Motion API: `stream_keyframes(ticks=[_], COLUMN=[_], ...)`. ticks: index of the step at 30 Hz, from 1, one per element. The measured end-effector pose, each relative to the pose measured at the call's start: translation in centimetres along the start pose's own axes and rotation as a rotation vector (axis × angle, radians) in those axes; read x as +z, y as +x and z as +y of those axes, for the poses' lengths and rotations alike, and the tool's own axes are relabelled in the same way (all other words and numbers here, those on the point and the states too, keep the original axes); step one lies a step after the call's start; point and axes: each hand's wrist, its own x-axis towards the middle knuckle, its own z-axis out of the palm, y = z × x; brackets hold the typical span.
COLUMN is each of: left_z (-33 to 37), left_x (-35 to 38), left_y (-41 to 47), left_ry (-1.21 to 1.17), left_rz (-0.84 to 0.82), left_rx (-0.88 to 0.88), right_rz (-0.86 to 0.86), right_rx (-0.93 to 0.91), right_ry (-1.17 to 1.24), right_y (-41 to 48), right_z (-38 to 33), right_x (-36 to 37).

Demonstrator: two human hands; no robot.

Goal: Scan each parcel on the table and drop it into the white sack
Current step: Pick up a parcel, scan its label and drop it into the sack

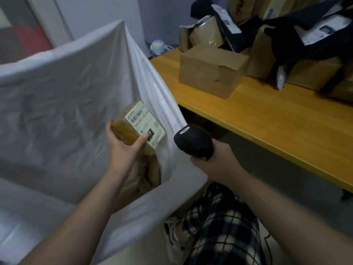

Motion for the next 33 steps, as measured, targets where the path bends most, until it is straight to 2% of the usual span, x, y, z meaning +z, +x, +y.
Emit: stream_keyframes(ticks=[5, 9, 13, 17, 20, 26, 28, 33], left_z=[-6.4, -10.3, -11.9, -11.2, -9.2, -2.8, -0.3, 5.0], left_x=[0.0, 1.6, 3.0, 3.7, 3.6, 4.1, 5.0, 8.7], left_y=[3.7, 5.1, 6.0, 6.0, 5.5, 2.0, 0.4, -2.8], left_ry=[0.279, 0.535, 0.737, 0.806, 0.764, 0.498, 0.448, 0.427], left_rz=[-0.053, -0.131, -0.313, -0.312, -0.236, -0.143, -0.157, -0.28], left_rx=[-0.214, -0.302, -0.265, -0.153, -0.09, 0.074, 0.151, 0.368], right_rz=[-0.188, -0.299, -0.332, -0.308, -0.252, -0.107, -0.023, 0.271], right_rx=[-0.011, 0.026, 0.022, 0.01, 0.022, 0.112, 0.135, 0.044], right_ry=[-0.18, -0.241, -0.371, -0.375, -0.327, -0.311, -0.212, 0.01], right_y=[3.9, 5.8, 6.3, 5.9, 5.3, 2.8, 1.4, -1.6], right_z=[0.1, 2.4, 4.1, 4.1, 3.9, 3.6, 3.5, 2.6], right_x=[4.8, 6.7, 7.1, 6.7, 6.2, 2.7, 0.9, -4.3])
